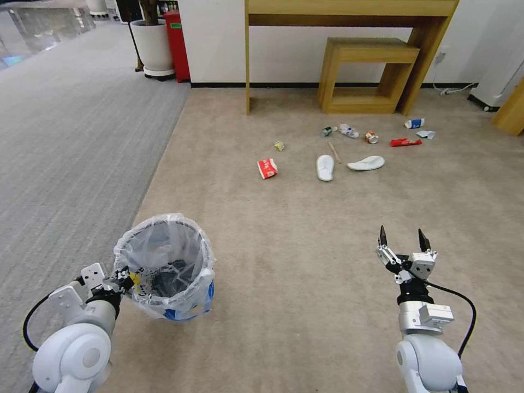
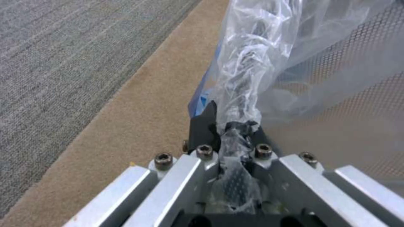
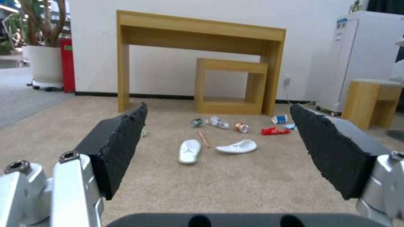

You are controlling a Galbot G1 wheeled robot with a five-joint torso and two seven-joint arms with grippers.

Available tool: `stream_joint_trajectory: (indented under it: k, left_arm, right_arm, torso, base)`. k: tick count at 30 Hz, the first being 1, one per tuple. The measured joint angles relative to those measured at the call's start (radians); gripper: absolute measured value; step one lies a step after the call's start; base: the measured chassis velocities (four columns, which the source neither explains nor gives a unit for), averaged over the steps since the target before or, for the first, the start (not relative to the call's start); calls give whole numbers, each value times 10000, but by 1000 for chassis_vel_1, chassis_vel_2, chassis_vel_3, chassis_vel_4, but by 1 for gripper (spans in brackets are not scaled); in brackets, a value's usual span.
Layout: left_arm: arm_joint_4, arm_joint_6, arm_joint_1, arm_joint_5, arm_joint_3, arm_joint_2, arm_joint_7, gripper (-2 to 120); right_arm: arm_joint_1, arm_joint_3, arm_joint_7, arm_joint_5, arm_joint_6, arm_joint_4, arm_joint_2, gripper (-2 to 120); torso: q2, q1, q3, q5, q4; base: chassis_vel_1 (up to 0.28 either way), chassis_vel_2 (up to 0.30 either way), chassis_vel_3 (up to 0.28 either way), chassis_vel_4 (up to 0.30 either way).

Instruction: Pick up the trash bin and place the garbage on the floor into it.

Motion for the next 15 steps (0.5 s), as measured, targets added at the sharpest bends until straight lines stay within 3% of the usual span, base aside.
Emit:
stream_joint_trajectory:
  k: [15]
  left_arm:
    - [64,-37,1,104,-6,-72,35,1]
  right_arm:
    - [80,41,-106,-69,-29,-118,-52,86]
  torso:
    - [0,0,0,-1,-1]
  base:
    - [-7,2,7,-2]
